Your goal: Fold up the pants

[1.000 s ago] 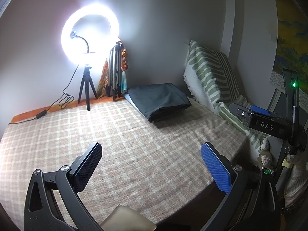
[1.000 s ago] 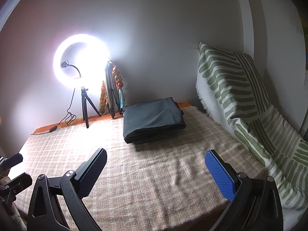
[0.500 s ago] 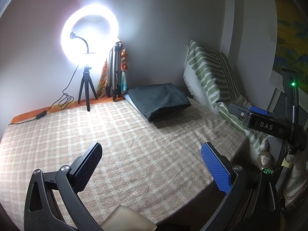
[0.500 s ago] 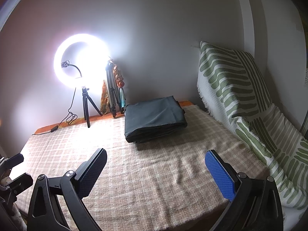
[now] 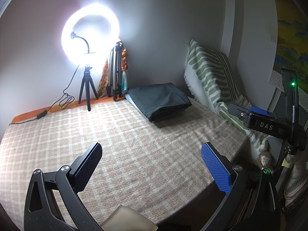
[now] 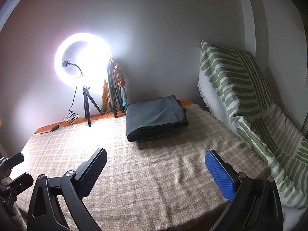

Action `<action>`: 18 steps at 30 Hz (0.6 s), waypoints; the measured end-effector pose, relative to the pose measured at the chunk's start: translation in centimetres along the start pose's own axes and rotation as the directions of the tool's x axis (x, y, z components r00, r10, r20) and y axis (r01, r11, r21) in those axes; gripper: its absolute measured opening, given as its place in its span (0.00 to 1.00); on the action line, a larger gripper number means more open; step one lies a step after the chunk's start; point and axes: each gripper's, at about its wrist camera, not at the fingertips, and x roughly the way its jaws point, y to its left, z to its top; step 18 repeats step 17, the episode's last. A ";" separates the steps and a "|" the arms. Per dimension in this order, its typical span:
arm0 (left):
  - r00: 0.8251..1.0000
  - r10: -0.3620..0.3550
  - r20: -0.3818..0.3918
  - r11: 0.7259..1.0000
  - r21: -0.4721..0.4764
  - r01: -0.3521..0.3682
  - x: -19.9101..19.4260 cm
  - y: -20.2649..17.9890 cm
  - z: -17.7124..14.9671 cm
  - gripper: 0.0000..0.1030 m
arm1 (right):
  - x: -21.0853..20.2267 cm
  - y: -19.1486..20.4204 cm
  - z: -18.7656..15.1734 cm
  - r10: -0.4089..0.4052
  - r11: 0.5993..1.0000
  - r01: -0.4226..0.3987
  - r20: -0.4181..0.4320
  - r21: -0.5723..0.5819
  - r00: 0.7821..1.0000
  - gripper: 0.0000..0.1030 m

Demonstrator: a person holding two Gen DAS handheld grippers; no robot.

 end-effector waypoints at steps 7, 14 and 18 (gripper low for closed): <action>1.000 0.005 0.004 1.000 -0.007 -0.005 -0.1 0.3 -0.1 0.99 | 0.0 0.1 0.0 0.001 1.000 -0.001 -0.002 -0.001 1.000 1.00; 1.000 0.008 0.012 1.000 -0.014 -0.008 -0.3 0.5 -0.3 0.99 | 0.0 0.2 -0.1 0.006 1.000 -0.006 -0.002 -0.002 1.000 1.00; 1.000 0.001 0.014 1.000 -0.008 -0.001 -0.6 0.6 -0.4 0.99 | -0.1 0.2 -0.1 0.006 1.000 -0.006 -0.003 -0.001 1.000 1.00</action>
